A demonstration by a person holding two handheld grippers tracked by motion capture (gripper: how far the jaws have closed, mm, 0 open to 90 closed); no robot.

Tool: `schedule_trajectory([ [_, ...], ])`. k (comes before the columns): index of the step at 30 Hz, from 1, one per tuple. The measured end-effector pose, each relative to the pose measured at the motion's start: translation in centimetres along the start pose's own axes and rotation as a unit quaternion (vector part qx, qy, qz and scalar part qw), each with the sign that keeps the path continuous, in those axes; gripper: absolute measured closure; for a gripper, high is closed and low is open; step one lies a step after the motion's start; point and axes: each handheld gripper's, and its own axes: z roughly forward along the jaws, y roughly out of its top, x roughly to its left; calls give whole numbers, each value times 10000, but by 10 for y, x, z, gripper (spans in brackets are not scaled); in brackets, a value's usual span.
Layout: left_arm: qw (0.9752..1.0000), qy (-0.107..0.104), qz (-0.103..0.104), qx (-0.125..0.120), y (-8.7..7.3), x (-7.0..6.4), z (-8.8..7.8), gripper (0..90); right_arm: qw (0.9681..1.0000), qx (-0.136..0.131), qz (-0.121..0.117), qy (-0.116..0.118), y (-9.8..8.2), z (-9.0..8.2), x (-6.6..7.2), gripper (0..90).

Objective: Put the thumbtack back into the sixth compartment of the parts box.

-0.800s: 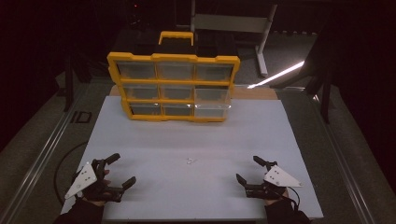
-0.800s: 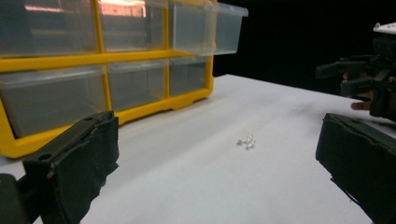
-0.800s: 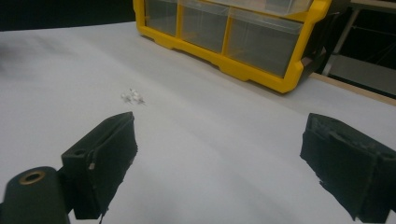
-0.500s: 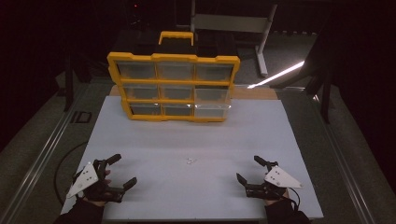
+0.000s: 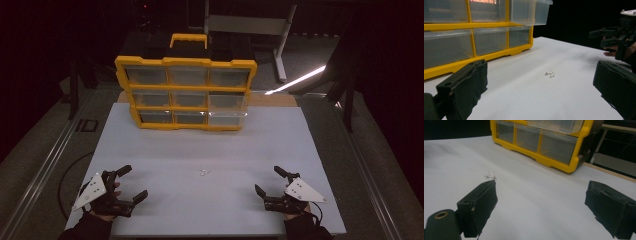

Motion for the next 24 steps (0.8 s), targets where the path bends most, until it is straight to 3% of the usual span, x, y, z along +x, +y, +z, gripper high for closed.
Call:
schedule_trajectory([
  [8, 10000, -78, -12, 16, 7, -4, 3, 0, 10000, -12, -4, -33, 1, 0, 1, 101],
  [13, 9998, -178, 67, 88, 20, -8, 9, 0, 10000, -36, 18, -60, 1, -1, 0, 101],
  [24, 9980, -531, 125, 307, 51, -9, 35, 0, 10000, -7, 22, -52, 2, 0, 0, 101],
])
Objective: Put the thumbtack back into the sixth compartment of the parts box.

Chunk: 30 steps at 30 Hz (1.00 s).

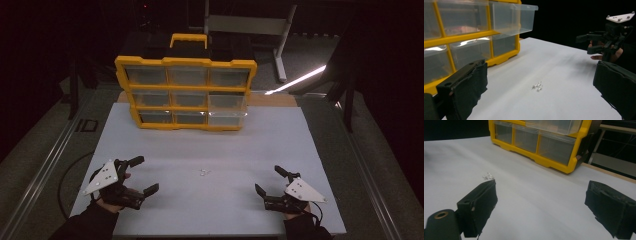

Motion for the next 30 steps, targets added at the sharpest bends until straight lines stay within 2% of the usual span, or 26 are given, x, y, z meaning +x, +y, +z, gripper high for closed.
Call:
schedule_trajectory([
  [7, 9996, -264, 76, 110, 20, 0, 20, 0, 10000, 5, 25, 30, -1, 0, 0, 101],
  [10, 9990, -381, 177, 157, 31, -1, 34, 0, 10000, 6, 20, 23, 0, 0, 0, 101],
  [17, 9970, -685, 242, 284, 45, -2, 62, 0, 10000, 8, 23, 33, 0, 0, 0, 101],
  [23, 9944, -940, 284, 377, 45, 2, 88, 0, 10000, -10, 19, 67, 0, 0, 1, 101],
  [26, 9927, -1024, 342, 539, 41, 4, 100, 1, 10000, -8, 38, 84, 0, 0, 1, 101],
  [30, 9914, -1081, 281, 676, 33, 9, 116, 1, 9999, 3, 50, 107, 0, 0, 1, 101],
])
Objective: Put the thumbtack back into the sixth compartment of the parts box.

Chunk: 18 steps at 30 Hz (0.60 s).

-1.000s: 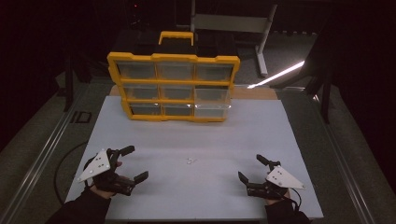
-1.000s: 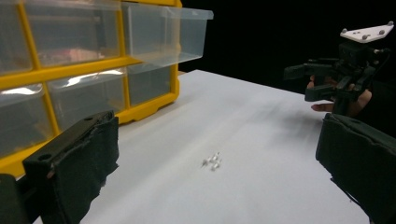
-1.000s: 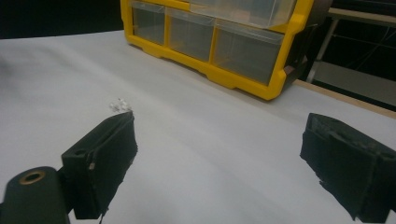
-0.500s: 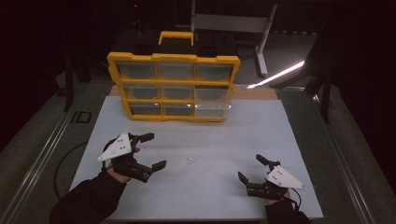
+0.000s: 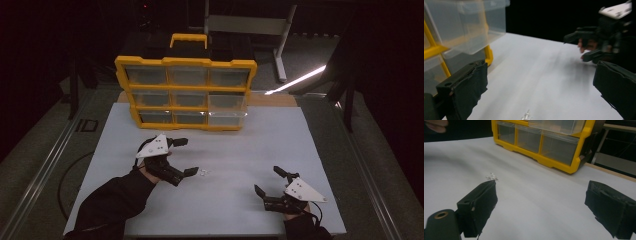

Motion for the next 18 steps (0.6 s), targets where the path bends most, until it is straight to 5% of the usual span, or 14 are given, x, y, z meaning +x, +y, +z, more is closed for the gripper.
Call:
schedule_trajectory([
  [12, 9983, -65, 1, 573, -24, 20, 28, 58, 10000, 22, -32, 46, -1, 1, 0, 101],
  [18, 9948, -122, -110, 1007, -36, 28, 37, 224, 10000, 37, -17, 63, -1, 1, 1, 101],
])
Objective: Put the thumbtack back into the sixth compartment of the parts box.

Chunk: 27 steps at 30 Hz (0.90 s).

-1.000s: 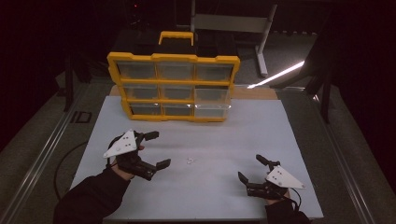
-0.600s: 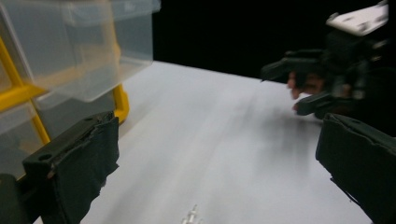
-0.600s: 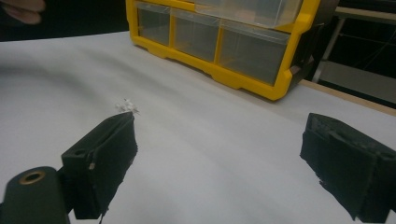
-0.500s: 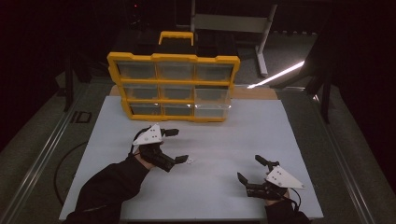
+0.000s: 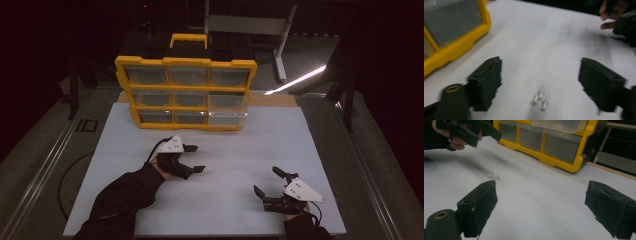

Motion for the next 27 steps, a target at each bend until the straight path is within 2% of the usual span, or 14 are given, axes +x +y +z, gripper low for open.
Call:
schedule_trajectory([
  [4, 9991, -153, -222, 324, -5, 6, 7, 378, 10000, 4, 7, 12, 0, 0, 0, 101],
  [10, 9969, -246, -266, 702, -8, 7, 19, 508, 10000, 27, -11, 28, -1, 1, 0, 101],
  [15, 9947, -385, -345, 886, -9, 9, 28, 611, 10000, 32, -1, 33, -1, 1, 0, 101],
  [17, 9941, -395, -314, 961, -9, 9, 30, 662, 10000, 22, -6, 41, -1, 1, -1, 101],
  [27, 9887, -270, -116, 1471, -12, 10, 43, 786, 10000, 50, -7, 42, -1, 1, 0, 102],
])
